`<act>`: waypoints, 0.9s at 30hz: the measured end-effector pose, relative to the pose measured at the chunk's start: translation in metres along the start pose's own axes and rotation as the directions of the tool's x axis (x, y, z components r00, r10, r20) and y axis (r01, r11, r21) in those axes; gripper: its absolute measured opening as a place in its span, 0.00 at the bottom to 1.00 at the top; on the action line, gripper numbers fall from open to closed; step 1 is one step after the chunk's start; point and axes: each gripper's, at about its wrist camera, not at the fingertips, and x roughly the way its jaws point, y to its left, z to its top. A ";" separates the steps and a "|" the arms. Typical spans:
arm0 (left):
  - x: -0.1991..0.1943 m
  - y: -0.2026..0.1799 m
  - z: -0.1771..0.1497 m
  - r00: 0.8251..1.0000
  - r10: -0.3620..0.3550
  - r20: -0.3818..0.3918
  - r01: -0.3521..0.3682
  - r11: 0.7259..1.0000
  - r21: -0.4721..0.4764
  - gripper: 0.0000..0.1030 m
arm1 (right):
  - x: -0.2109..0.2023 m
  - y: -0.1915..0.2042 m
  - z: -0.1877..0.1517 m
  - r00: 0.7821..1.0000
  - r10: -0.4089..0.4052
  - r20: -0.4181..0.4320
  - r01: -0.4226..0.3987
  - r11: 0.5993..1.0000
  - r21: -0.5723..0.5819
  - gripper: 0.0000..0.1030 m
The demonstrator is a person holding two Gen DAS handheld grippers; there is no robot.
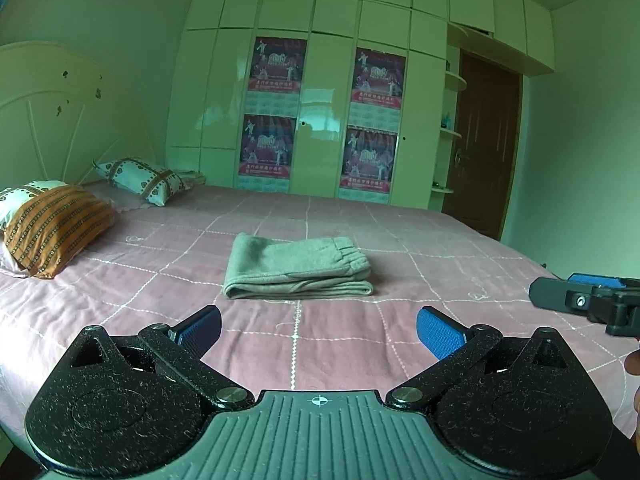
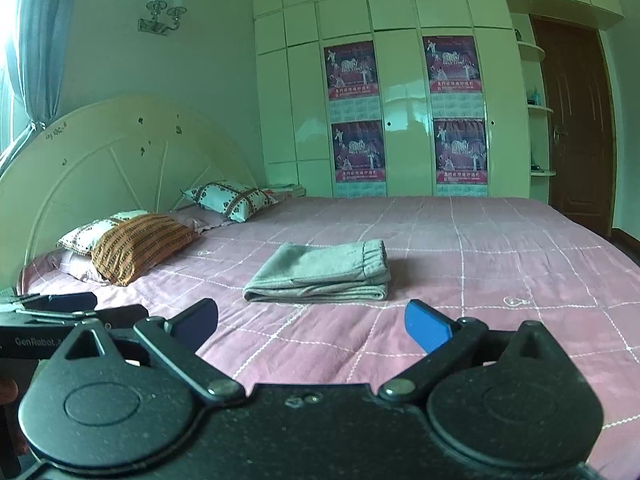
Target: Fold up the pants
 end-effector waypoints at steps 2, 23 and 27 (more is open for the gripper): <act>0.003 -0.001 0.000 1.000 0.006 0.001 -0.006 1.000 0.003 1.00 | -0.001 -0.002 0.001 1.000 0.004 0.005 -0.004 1.000 0.007 0.91; 0.003 -0.006 0.002 1.000 -0.004 -0.003 0.004 1.000 0.017 1.00 | 0.001 -0.011 -0.001 1.000 -0.007 -0.011 0.007 0.999 0.048 0.91; 0.003 -0.007 0.002 1.000 -0.007 -0.003 0.007 1.000 0.017 1.00 | 0.001 -0.012 -0.001 1.000 -0.006 -0.011 0.006 0.999 0.048 0.91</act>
